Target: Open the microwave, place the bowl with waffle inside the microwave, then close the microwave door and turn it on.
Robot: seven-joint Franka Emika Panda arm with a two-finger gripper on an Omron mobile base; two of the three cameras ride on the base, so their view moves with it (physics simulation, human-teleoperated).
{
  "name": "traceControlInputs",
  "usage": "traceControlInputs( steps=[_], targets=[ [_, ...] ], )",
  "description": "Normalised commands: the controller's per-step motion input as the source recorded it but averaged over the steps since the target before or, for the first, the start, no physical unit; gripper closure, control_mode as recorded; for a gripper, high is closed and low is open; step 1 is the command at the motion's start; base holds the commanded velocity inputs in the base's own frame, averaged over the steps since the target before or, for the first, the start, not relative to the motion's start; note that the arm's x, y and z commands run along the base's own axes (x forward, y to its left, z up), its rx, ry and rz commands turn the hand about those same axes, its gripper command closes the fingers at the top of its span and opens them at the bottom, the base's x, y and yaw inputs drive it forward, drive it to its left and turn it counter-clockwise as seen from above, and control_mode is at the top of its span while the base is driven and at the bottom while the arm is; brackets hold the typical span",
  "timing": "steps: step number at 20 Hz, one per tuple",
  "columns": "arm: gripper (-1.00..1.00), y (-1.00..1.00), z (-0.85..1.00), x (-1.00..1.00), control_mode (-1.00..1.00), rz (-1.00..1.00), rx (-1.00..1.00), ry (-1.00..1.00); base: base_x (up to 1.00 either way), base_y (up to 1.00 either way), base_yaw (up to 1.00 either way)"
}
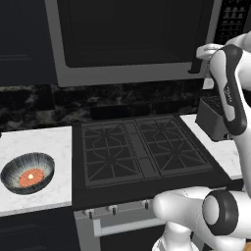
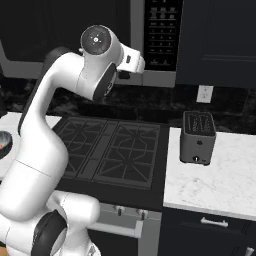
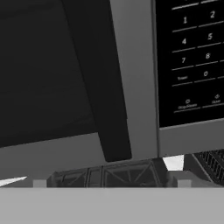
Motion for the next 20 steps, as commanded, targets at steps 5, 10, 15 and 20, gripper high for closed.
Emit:
traceControlInputs(
  steps=[5,10,15,20],
  targets=[
    [-1.00,0.00,0.13,0.37,-1.00,0.00,0.00,-0.33,0.00,0.00,0.00],
    [-1.00,0.00,0.04,0.33,-1.00,0.00,0.00,-0.07,0.00,0.00,0.00],
    [-1.00,0.00,0.00,0.56,-1.00,0.00,0.00,0.02,0.00,0.00,0.00],
    [-1.00,-0.04,-0.02,0.56,-1.00,0.02,0.01,0.00,0.00,0.00,0.00]
  ],
)
